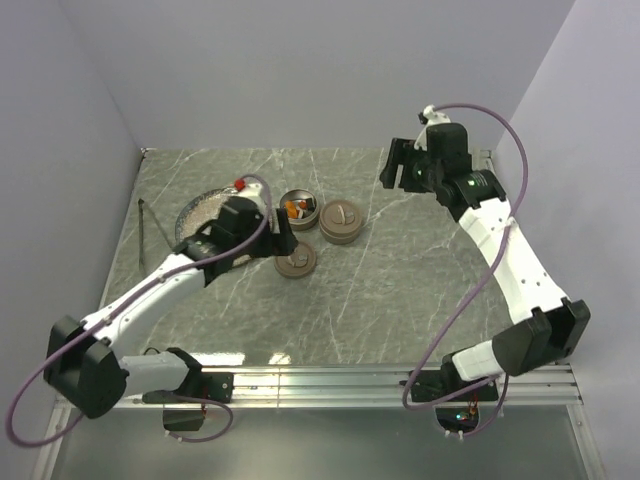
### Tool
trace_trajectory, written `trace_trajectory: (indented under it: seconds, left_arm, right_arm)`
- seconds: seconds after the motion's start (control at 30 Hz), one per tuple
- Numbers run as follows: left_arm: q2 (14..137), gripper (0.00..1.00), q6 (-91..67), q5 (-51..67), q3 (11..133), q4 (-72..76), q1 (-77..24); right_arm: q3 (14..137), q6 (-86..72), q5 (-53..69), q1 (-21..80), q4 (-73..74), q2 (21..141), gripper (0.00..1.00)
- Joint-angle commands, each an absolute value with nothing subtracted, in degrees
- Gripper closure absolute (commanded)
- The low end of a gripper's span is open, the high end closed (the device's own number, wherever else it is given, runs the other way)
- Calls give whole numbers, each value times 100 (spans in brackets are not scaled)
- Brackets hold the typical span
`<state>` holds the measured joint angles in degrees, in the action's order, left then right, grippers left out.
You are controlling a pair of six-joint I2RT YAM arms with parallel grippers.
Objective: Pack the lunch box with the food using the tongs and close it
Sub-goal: Pick up the lid of the lunch box with the left arm
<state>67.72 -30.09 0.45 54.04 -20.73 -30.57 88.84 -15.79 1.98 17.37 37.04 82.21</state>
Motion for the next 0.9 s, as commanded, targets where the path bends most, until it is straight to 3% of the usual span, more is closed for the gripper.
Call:
trace_trajectory:
  seconds: [0.0,0.17,0.63,0.87]
  left_arm:
    - [7039,5,-3927,-1123,5625,-1793,-3628]
    - [7584,4,-4157,-1880,5695,-1741,-3867]
    - [8955,4,-3604,-1503,5915,-809,-3867]
    - [9395,10,-3542,-1477,6047,-738,-3876]
  right_arm:
    - [8614,-1758,167,1679,3533,7726,21]
    - [8157,-1802,141,1582,3524,7208,27]
    - [7814,-1775,26,1380,3814,6399,36]
    - [7778,-1767,9,1310,3894,6214,38]
